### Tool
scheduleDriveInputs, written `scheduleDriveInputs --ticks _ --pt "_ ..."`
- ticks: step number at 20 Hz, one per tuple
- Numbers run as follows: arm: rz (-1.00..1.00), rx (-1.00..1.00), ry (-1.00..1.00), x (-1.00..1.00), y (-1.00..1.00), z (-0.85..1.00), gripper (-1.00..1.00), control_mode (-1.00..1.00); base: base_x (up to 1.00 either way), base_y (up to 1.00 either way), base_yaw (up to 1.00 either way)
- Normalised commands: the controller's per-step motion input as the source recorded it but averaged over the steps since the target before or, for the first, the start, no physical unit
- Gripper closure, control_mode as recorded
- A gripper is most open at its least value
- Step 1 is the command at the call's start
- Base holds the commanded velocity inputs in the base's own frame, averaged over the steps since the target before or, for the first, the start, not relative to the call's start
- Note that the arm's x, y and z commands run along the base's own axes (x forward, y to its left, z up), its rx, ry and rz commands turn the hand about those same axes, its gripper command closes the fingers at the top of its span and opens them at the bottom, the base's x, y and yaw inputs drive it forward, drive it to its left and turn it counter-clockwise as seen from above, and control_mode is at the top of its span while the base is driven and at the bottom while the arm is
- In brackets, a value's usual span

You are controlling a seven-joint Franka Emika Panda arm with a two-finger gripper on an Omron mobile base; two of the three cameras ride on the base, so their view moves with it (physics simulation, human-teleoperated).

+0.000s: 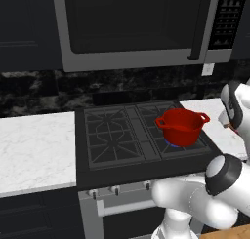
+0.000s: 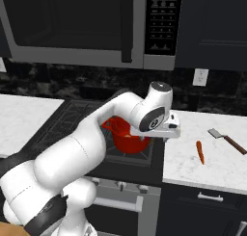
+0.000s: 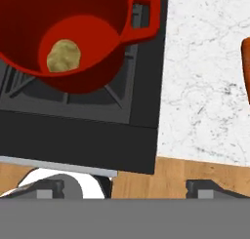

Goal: Put the potato and carrot in the pot. Retrieve the spatula and lightly stir the vegetables in the pot.

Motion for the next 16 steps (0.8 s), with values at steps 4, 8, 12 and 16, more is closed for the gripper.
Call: scheduleDriveInputs --ticks 4,8,12,16 --pt "0.0 0.0 0.04 0.02 -1.0 -0.05 -1.0 -1.0 0.0 0.0 0.0" --pt "0.0 0.01 0.0 0.2 -0.93 -0.26 -1.0 -1.0 0.0 0.0 0.0" --pt "0.0 0.0 0.0 0.49 -0.5 -0.35 -1.0 -1.0 0.0 0.0 0.0" --pt "0.0 0.0 0.02 0.42 -0.18 -0.42 -1.0 -1.0 0.0 0.0 0.0"
